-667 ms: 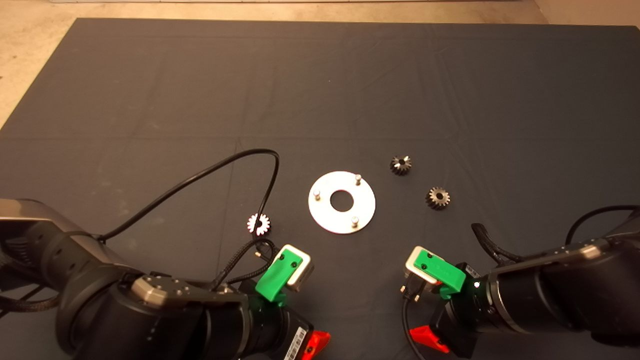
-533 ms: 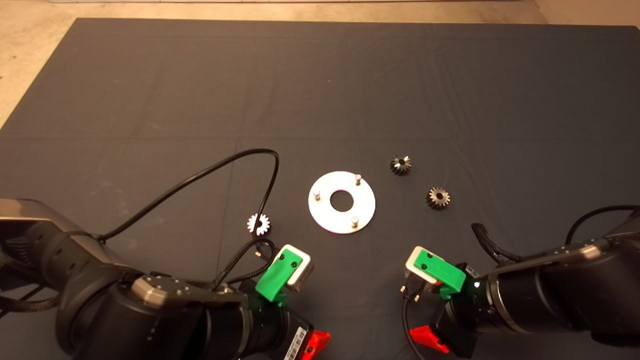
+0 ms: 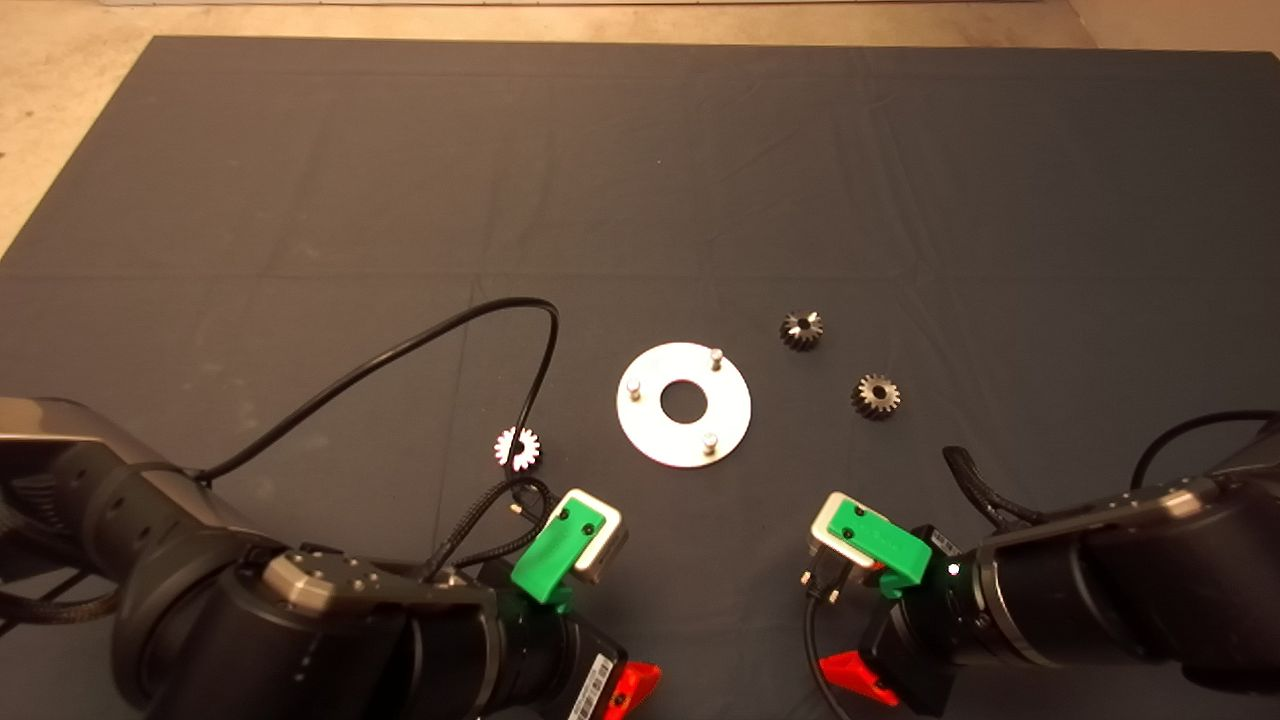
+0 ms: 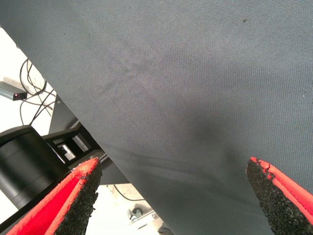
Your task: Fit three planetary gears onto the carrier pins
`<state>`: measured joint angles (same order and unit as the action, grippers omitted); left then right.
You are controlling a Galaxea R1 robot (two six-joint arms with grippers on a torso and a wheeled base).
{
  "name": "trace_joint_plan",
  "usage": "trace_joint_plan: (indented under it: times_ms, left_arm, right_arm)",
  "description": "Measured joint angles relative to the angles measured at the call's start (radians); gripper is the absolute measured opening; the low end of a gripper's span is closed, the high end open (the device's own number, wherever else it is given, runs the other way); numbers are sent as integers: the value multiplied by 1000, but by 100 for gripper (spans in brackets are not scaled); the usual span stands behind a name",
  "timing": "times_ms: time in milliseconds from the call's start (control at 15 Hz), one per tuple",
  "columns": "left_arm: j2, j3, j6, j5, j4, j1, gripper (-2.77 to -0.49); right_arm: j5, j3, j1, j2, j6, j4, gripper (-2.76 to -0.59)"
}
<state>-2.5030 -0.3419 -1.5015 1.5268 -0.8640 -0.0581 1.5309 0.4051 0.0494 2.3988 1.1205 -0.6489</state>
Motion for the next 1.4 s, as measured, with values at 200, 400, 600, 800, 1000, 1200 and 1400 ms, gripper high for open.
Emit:
trace_joint_plan:
  times_ms: [200, 400, 600, 800, 1000, 1200, 1400]
  left_arm:
    - [-2, 0, 0, 0, 0, 0, -77]
    - [-7, 0, 0, 0, 0, 0, -77]
    - [-8, 0, 0, 0, 0, 0, -77]
    - [-11, 0, 0, 0, 0, 0, -77]
    - [-13, 0, 0, 0, 0, 0, -77]
    - [-13, 0, 0, 0, 0, 0, -77]
    - [-13, 0, 0, 0, 0, 0, -77]
  right_arm:
    - [0, 49, 19, -50, -90, 0, -115]
    - [3, 112, 67, -83, -152, -1, -115]
    - [2, 137, 111, -113, -171, 0, -115]
    - [2, 188, 169, -125, -182, 0, -115]
    - [0, 239, 236, -135, -190, 0, -115]
    - [-7, 328, 249, -141, -217, 6, -115]
    - [-86, 371, 258, -157, -245, 30, -115]
